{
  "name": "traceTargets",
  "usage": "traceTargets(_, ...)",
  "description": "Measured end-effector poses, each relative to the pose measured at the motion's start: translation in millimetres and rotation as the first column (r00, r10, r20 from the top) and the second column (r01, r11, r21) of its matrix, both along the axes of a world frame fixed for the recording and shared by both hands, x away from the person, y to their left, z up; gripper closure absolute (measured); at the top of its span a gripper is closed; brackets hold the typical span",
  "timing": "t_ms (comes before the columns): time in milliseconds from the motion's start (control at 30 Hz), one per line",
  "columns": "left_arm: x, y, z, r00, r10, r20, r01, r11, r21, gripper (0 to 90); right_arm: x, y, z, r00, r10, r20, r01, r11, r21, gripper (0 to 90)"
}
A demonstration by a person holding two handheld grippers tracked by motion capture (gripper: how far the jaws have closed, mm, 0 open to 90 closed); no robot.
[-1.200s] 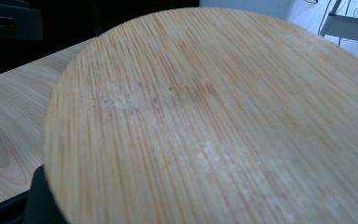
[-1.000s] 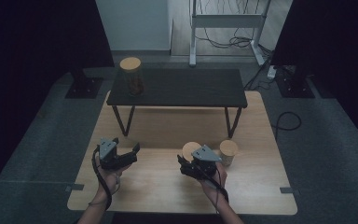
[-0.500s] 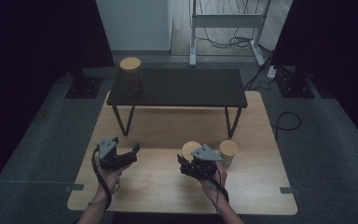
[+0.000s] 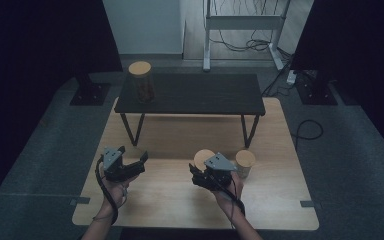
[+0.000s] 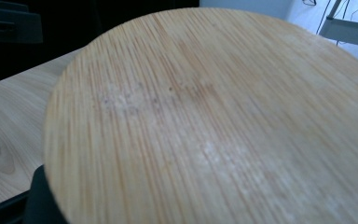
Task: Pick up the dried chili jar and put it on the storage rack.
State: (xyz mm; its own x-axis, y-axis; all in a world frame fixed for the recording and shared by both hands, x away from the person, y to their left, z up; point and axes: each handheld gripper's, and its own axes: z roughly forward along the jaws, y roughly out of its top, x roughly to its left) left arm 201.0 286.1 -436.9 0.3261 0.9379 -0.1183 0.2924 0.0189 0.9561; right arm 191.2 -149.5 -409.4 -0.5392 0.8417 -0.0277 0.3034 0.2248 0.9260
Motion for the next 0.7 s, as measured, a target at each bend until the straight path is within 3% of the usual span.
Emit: traceTargets(700,-0.9,1.8,1.4,1.0000,0.003,0.006,-0.003,1.0000,-0.008,7.1,2.5,-0.9,16.7,0.9994,-0.007,0.033,0.007,1.000,0.003,25.3)
